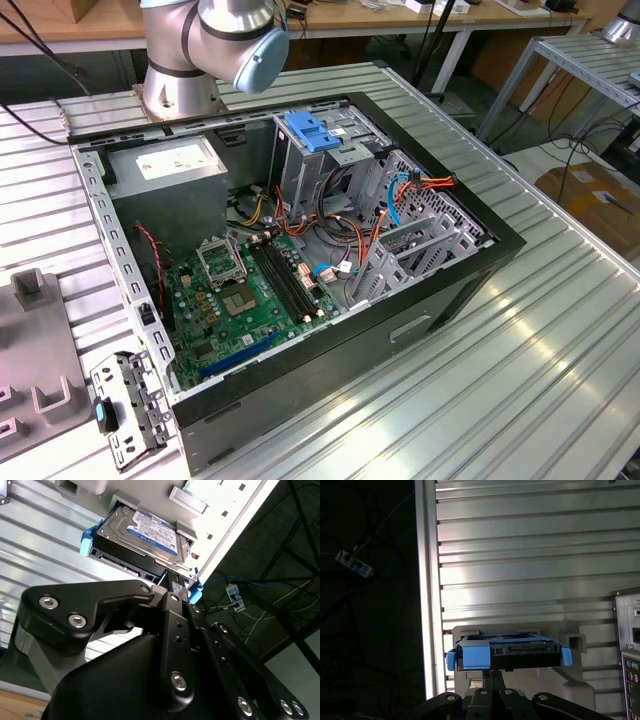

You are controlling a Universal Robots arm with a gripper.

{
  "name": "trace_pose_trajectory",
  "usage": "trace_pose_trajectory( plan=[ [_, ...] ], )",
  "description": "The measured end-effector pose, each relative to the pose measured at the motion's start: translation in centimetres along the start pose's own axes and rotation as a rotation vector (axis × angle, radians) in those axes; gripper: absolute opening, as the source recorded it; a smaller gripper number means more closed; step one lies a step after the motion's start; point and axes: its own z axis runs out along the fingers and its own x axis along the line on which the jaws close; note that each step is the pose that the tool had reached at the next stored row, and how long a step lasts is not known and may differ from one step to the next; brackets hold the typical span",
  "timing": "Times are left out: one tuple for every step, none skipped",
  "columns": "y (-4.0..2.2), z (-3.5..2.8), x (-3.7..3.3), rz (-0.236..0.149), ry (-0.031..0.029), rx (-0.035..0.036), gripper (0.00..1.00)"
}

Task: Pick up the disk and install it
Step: 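Pick up the disk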

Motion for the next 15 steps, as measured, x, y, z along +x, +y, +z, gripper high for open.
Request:
trace_pose_trajectory(
  plan=[
    [0.0,0.0,0.0,0.0,0.0,-0.0007,0.11],
    [0.0,0.0,0.0,0.0,0.0002,-0.0021,0.11],
    [0.0,0.0,0.0,0.0,0.0002,-0.0031,0.11],
    [0.0,0.0,0.0,0.0,0.0003,-0.0038,0.11],
    [0.0,0.0,0.0,0.0,0.0003,-0.0045,0.11],
    [0.0,0.0,0.0,0.0,0.0004,-0.0049,0.11],
    [0.0,0.0,0.0,-0.002,0.0004,-0.0049,0.11],
    [0.0,0.0,0.0,-0.007,0.0007,-0.0048,0.11],
    [0.0,0.0,0.0,-0.011,0.001,-0.0047,0.11],
    [0.0,0.01,0.0,-0.021,0.0015,-0.0046,0.11],
    [0.0,0.0,0.0,-0.034,0.0023,-0.0042,0.11],
    [0.0,0.0,0.0,-0.043,0.0028,-0.0041,0.11],
    [0.0,0.0,0.0,-0.057,0.0037,-0.0038,0.11],
    [0.0,0.0,0.0,-0.079,0.0049,-0.0034,0.11],
    [0.0,0.0,0.0,-0.086,0.0054,-0.0032,0.11]
  ],
)
